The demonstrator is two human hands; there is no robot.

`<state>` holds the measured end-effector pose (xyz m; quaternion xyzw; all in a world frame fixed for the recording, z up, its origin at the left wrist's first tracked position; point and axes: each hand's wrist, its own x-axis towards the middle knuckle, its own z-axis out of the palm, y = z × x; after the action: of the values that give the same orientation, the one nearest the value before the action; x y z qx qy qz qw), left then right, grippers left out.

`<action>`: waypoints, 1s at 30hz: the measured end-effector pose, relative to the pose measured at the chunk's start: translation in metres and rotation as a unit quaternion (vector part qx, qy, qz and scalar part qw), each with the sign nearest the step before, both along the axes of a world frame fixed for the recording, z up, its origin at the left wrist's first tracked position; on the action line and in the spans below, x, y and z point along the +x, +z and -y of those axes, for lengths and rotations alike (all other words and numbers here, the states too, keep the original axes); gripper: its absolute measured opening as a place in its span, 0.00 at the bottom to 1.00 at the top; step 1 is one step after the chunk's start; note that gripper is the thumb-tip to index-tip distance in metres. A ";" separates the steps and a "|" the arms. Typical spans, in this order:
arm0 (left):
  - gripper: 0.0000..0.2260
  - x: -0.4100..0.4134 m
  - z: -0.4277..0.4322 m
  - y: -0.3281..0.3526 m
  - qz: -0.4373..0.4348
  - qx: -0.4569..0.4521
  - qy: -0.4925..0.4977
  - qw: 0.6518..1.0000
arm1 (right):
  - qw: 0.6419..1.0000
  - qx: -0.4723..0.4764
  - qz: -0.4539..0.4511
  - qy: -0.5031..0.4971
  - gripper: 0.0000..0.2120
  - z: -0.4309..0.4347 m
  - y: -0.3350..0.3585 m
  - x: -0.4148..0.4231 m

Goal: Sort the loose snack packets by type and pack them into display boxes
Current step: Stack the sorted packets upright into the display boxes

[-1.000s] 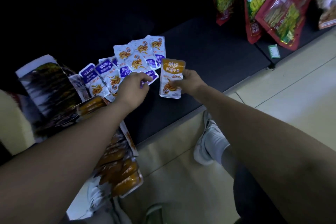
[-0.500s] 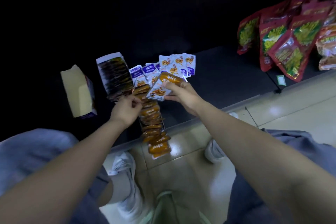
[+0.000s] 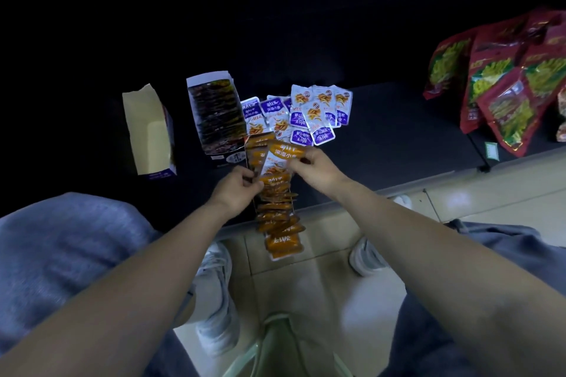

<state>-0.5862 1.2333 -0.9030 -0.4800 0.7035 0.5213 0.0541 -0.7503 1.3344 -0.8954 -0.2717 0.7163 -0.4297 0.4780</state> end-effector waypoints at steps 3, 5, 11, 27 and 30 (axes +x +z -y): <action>0.11 0.000 0.000 -0.003 0.000 -0.005 -0.001 1.000 | 0.992 -0.010 -0.100 0.078 0.03 -0.007 -0.002 -0.006; 0.11 -0.001 -0.001 -0.004 -0.001 -0.009 -0.001 1.000 | 0.988 0.003 -0.116 0.106 0.05 -0.007 -0.003 -0.007; 0.14 0.000 0.000 -0.005 0.002 -0.012 0.002 1.000 | 0.991 0.008 -0.085 0.104 0.10 0.000 -0.002 -0.003; 0.14 0.000 -0.003 -0.006 -0.009 -0.040 -0.004 0.999 | 0.966 0.033 -0.197 0.165 0.12 0.009 -0.001 0.003; 0.10 0.000 -0.003 -0.005 -0.011 -0.059 -0.008 0.998 | 0.975 0.030 -0.182 0.122 0.09 0.002 0.002 -0.003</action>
<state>-0.5859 1.2363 -0.9080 -0.4712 0.7371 0.4839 0.0218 -0.7528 1.3326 -0.8934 -0.4164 0.7654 -0.2894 0.3963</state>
